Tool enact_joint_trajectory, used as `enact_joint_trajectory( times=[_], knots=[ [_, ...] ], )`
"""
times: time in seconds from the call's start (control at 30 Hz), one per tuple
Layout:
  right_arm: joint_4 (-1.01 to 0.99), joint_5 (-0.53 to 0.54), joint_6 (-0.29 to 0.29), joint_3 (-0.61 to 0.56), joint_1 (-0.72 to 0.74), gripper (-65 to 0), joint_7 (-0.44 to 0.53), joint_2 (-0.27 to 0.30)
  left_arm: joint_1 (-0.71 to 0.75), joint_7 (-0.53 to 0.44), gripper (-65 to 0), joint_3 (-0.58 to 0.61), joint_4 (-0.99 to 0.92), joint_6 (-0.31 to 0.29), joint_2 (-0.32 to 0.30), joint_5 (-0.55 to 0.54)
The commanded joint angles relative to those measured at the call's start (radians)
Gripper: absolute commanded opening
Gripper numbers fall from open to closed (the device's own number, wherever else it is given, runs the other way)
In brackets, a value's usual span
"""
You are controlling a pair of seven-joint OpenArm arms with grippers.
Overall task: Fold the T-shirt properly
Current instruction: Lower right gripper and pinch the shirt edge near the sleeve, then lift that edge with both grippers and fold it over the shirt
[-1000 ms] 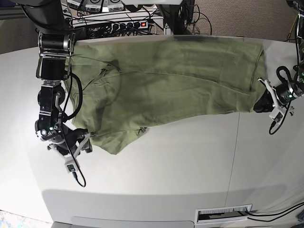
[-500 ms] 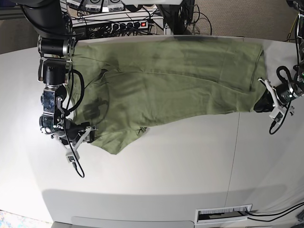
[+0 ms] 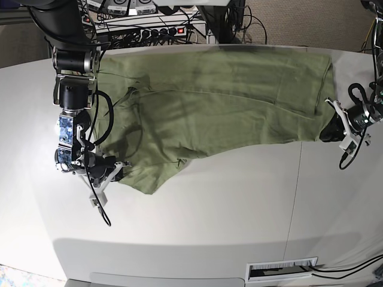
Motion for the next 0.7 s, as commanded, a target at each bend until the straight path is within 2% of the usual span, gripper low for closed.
enact_joint_trajectory(
  times=[0.0, 0.17, 0.43, 0.53, 0.67],
  knots=[
    [0.008, -0.007, 0.006, 0.001, 0.019, -65.0, -0.042, 0.006, -0.016, -0.024, -65.0, -0.012, 0.013, 0.000, -0.027, -0.018],
    [0.014, -0.003, 0.006, 0.001, 0.019, -65.0, -0.059, 0.011, -0.016, -0.027, -65.0, -0.012, 0.013, 0.000, -0.027, -0.018],
    [0.165, 0.096, 0.006, 0.001, 0.016, -65.0, -0.227, 0.019, -0.016, -0.025, -65.0, -0.012, 0.024, 0.000, -0.028, -0.019],
    [0.242, 0.126, 0.007, 0.001, -0.006, -65.0, -0.287, 0.037, -0.011, -0.023, -65.0, -0.012, 0.053, 0.000, -0.034, -0.020],
    [0.375, 0.208, 0.006, 0.001, -0.067, -65.0, -0.322, 0.092, 0.024, -0.022, -65.0, -0.012, 0.132, 0.000, -0.062, -0.052]
  ],
)
